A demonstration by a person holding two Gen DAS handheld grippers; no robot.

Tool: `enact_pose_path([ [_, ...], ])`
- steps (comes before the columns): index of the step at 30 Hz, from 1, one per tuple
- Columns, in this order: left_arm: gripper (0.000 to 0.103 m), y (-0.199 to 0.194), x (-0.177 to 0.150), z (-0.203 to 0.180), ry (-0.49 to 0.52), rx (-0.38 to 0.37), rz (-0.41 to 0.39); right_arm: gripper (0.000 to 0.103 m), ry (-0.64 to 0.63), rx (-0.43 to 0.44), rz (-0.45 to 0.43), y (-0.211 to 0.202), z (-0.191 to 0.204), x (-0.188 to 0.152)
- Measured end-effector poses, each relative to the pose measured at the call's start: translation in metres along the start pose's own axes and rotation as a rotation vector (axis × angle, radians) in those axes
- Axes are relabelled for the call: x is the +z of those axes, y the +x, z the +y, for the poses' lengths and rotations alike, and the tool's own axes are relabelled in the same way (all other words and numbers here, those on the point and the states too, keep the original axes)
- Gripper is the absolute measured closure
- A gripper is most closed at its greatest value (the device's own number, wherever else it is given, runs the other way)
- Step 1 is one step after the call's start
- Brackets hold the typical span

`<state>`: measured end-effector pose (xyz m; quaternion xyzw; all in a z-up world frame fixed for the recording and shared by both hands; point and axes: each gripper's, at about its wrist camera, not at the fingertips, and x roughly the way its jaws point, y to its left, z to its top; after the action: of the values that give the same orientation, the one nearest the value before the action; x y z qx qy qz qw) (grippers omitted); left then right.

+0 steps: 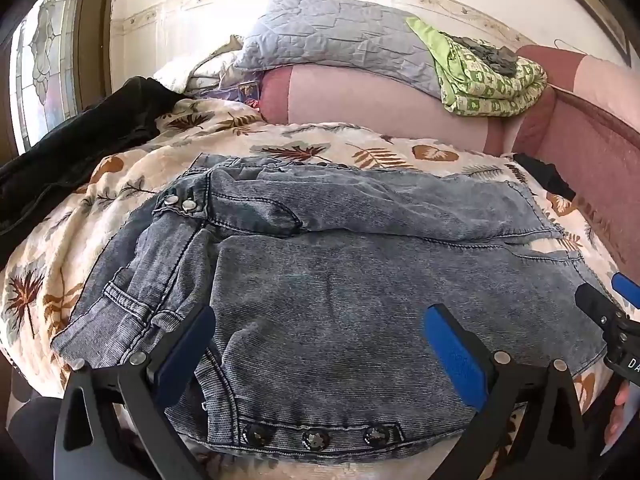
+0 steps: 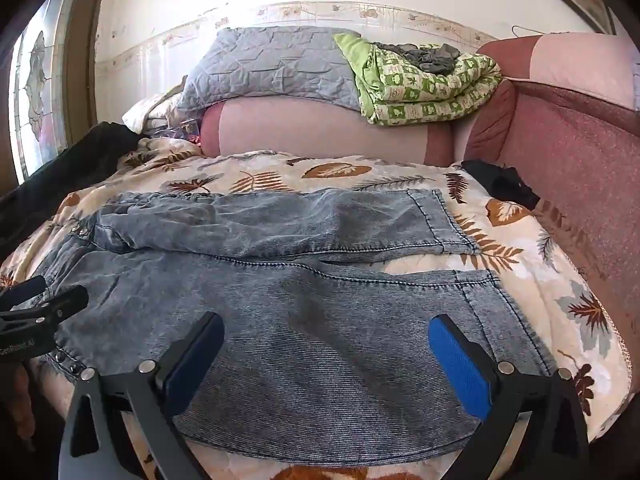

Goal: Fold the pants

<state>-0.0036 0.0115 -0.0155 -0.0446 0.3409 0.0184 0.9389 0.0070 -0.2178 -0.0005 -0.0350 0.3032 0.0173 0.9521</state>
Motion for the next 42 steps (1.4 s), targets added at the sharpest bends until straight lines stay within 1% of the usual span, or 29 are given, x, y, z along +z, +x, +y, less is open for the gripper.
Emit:
enact_pose_path([
  [5,0.000,0.0004,-0.0015,0.0004,0.000,-0.001,0.002,0.000,-0.002,-0.001,0.012,0.0004,-0.0001,-0.0009],
  [9,0.000,0.0004,-0.0021,0.0004,0.003,0.003,0.002,0.000,-0.002,0.000,0.012,-0.0036,0.0017,-0.0004],
  [11,0.000,0.0007,-0.0022,0.0001,0.006,0.006,0.005,0.000,0.002,0.000,-0.002,0.0012,0.0000,-0.0002],
  [25,0.000,0.0011,-0.0020,0.0008,0.007,0.002,0.002,0.000,-0.006,-0.002,0.008,0.0021,0.0029,-0.0024],
  [42,0.000,0.0008,-0.0034,0.0014,0.011,0.010,-0.003,0.000,-0.013,-0.021,-0.016,0.0019,0.0014,-0.0026],
])
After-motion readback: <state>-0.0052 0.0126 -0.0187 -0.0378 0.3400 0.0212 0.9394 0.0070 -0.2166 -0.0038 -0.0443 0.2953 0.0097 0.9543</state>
